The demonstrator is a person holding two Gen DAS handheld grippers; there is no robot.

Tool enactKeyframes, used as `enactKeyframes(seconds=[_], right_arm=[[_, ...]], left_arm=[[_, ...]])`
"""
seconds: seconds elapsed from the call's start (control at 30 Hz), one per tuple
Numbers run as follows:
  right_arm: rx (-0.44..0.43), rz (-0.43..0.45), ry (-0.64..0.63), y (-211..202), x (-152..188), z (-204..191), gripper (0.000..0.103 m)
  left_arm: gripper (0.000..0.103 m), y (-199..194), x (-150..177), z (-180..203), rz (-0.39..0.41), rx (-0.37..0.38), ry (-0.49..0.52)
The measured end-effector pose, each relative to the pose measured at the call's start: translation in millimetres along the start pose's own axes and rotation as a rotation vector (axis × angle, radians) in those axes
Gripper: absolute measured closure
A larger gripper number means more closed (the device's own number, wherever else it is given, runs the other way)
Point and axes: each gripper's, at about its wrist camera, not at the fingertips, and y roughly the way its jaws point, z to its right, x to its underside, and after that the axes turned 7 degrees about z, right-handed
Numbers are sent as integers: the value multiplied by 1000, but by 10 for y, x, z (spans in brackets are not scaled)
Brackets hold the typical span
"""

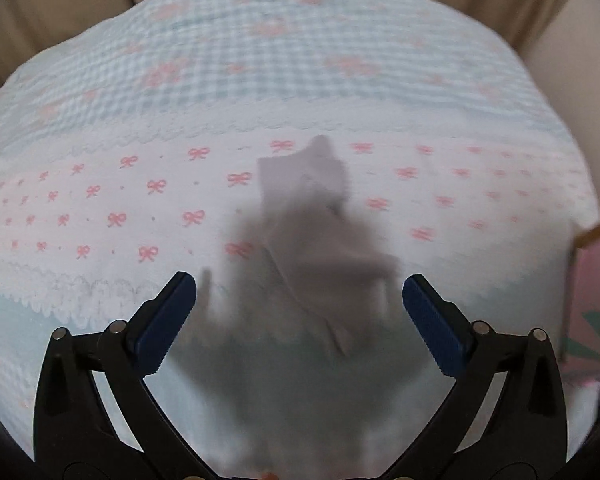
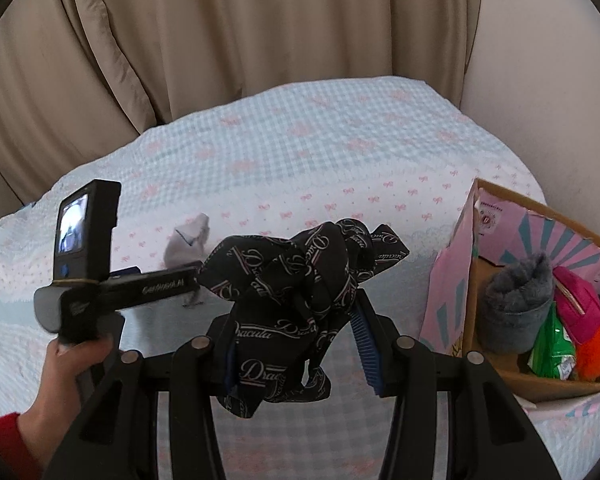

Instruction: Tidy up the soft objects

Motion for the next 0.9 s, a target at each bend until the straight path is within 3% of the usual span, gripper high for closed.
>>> enactKeyframes(seconds=[0.1, 0.17, 0.27, 0.33, 0.4, 0.53, 0.63, 0.9], right_arm=[[-6, -11, -5, 117, 10, 80, 59], [-10, -14, -7, 175, 15, 108, 59], [-17, -23, 2, 294, 18, 153, 59], [-20, -27, 15, 354, 16, 173, 59], [-24, -26, 26, 396, 2, 182, 59], [-31, -19, 28, 445, -30, 166, 59], [-35, -12, 24, 473, -45, 134, 59], [-26, 32, 31, 321, -145, 42, 59]], left_arm=[[0, 246, 43, -4, -27, -18, 26], [0, 267, 60, 45, -2, -31, 73], [16, 241, 56, 142, 32, -14, 147], [39, 237, 36, 215, 46, 15, 195], [54, 231, -5, 279, 51, 34, 238], [79, 200, -98, 263, 53, 72, 215], [86, 136, -132, 170, 51, 112, 153], [86, -378, -353, 162, 121, 175, 139]])
